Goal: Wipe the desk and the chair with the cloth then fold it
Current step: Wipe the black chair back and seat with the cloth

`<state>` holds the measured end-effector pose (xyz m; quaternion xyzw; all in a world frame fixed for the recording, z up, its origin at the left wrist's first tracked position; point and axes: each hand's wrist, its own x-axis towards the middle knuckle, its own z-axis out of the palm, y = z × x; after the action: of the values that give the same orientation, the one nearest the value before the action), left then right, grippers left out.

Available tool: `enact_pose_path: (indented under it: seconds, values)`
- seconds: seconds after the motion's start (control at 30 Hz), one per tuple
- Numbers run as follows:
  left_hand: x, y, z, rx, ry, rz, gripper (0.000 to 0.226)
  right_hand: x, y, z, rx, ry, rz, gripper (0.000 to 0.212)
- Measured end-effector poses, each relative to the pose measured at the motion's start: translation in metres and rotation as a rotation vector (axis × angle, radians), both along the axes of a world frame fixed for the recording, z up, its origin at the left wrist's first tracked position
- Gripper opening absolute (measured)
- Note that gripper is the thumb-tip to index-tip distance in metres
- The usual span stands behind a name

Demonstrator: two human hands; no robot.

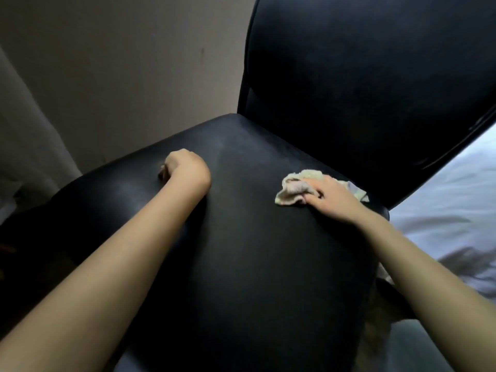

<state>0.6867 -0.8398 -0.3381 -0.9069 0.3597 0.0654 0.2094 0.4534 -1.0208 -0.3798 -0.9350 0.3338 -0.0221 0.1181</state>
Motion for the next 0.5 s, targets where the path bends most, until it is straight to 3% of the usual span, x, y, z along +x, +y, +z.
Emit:
enact_pose_path:
  seconds: [0.07,0.2,0.3,0.5]
  values:
    - [-0.006,0.004,0.000,-0.003,0.014,0.003,0.041,0.025,-0.016,0.002,-0.005,0.020,-0.068,0.047]
    - [-0.011,0.020,0.006,-0.080,0.083,0.047,0.067,0.043,-0.020,0.003,-0.010,-0.002,-0.109,0.059]
    - [-0.014,0.024,0.011,-0.107,0.140,0.098,0.075,0.030,-0.029,-0.003,0.003,0.053,-0.081,0.048]
    - [-0.073,0.039,0.017,-0.201,0.214,0.145,0.056,0.025,-0.043,-0.003,-0.025,0.046,0.047,0.046]
